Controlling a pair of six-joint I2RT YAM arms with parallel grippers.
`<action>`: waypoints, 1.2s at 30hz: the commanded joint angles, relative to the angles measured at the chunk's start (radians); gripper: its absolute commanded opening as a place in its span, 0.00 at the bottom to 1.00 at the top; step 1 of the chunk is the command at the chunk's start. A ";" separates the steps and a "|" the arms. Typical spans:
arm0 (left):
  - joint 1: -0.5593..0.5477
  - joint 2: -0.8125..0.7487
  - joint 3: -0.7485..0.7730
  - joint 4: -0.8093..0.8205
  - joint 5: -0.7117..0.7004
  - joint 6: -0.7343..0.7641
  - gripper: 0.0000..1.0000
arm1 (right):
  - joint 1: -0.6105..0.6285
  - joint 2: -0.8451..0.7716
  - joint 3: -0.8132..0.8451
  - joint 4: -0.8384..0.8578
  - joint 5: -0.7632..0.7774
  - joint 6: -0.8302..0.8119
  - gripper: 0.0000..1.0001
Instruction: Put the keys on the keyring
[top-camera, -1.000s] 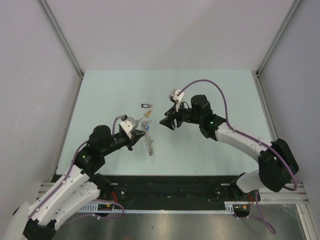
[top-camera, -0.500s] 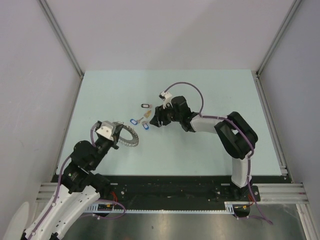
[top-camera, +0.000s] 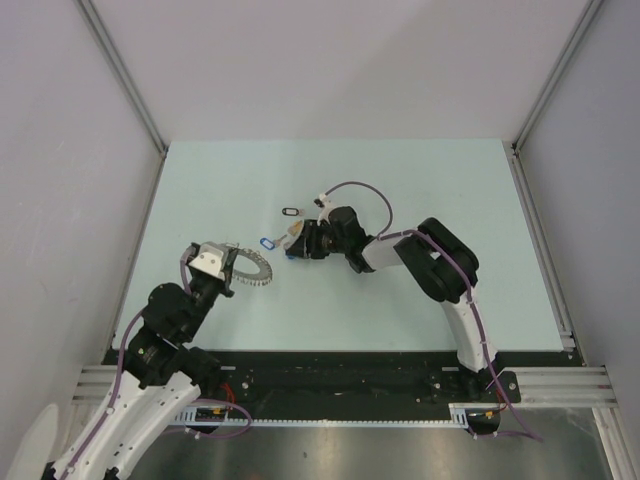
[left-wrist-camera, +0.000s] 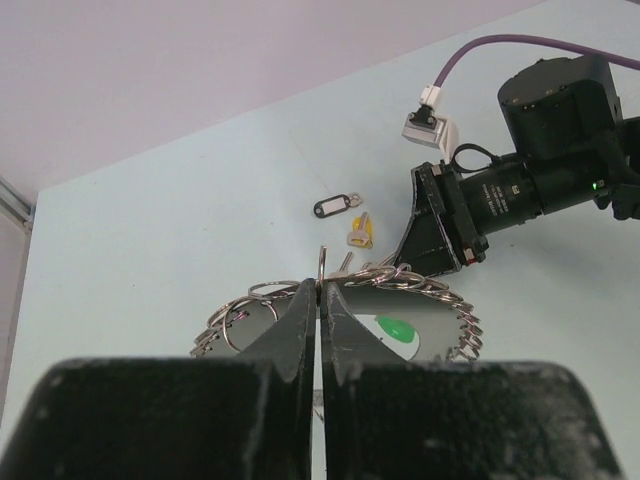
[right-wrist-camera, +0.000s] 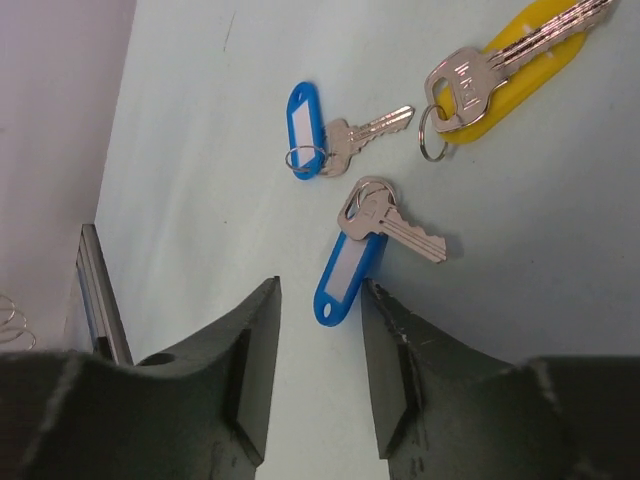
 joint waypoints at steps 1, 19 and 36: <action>0.019 -0.012 0.004 0.052 0.000 0.019 0.00 | 0.003 0.048 0.020 0.058 -0.001 0.101 0.40; 0.041 -0.003 0.007 0.057 0.040 0.014 0.01 | -0.062 -0.148 -0.189 -0.020 -0.031 0.014 0.09; 0.054 -0.017 0.004 0.058 0.050 0.008 0.00 | -0.028 -0.018 0.013 0.087 0.210 -0.179 0.44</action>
